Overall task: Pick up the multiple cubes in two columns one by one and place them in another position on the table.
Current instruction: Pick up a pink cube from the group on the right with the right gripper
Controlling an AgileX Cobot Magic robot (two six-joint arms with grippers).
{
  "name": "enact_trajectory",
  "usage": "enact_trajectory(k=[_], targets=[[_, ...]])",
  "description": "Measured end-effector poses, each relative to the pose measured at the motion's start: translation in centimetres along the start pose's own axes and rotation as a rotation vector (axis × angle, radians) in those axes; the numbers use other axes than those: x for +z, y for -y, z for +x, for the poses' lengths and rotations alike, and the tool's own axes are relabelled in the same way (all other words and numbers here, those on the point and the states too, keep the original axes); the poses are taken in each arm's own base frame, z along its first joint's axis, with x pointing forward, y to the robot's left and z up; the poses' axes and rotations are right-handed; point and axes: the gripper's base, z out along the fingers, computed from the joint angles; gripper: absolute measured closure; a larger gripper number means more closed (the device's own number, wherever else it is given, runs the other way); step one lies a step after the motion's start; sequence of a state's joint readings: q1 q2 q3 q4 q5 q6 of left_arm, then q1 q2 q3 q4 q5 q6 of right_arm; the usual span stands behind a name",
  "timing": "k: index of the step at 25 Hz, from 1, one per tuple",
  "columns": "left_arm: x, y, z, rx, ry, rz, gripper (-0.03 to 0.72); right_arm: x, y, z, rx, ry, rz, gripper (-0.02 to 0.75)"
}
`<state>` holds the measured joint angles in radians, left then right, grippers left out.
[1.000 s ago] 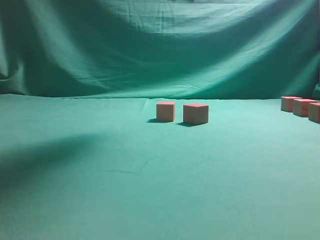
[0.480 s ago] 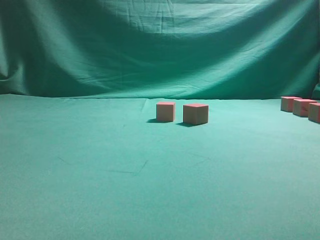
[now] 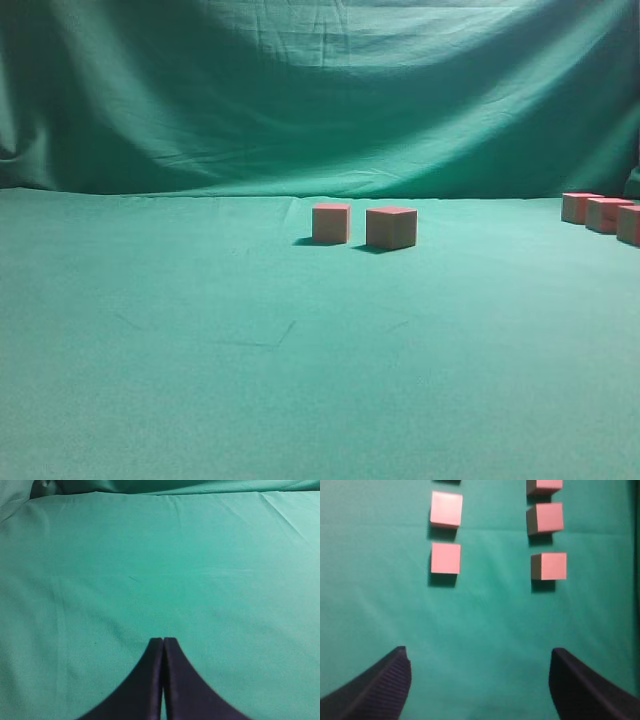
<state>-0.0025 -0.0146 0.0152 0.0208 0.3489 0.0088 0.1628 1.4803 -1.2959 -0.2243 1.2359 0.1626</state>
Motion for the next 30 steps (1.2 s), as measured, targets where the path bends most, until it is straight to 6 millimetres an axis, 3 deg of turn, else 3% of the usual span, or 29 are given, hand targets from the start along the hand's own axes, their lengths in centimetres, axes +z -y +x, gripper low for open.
enact_trajectory(k=[7, 23, 30], targets=[[0.0, 0.0, 0.0, 0.000, 0.000, 0.000, 0.688, 4.9, -0.7, 1.5, 0.023, 0.041, -0.045, 0.195], [0.0, 0.0, 0.0, 0.000, 0.000, 0.000, 0.688, 14.3, -3.1, -1.0, -0.027, 0.001, -0.069, 0.195], [0.0, 0.0, 0.0, 0.000, 0.000, 0.000, 0.688, 16.1, -3.6, -2.8, -0.033, 0.003, -0.067, 0.195]])
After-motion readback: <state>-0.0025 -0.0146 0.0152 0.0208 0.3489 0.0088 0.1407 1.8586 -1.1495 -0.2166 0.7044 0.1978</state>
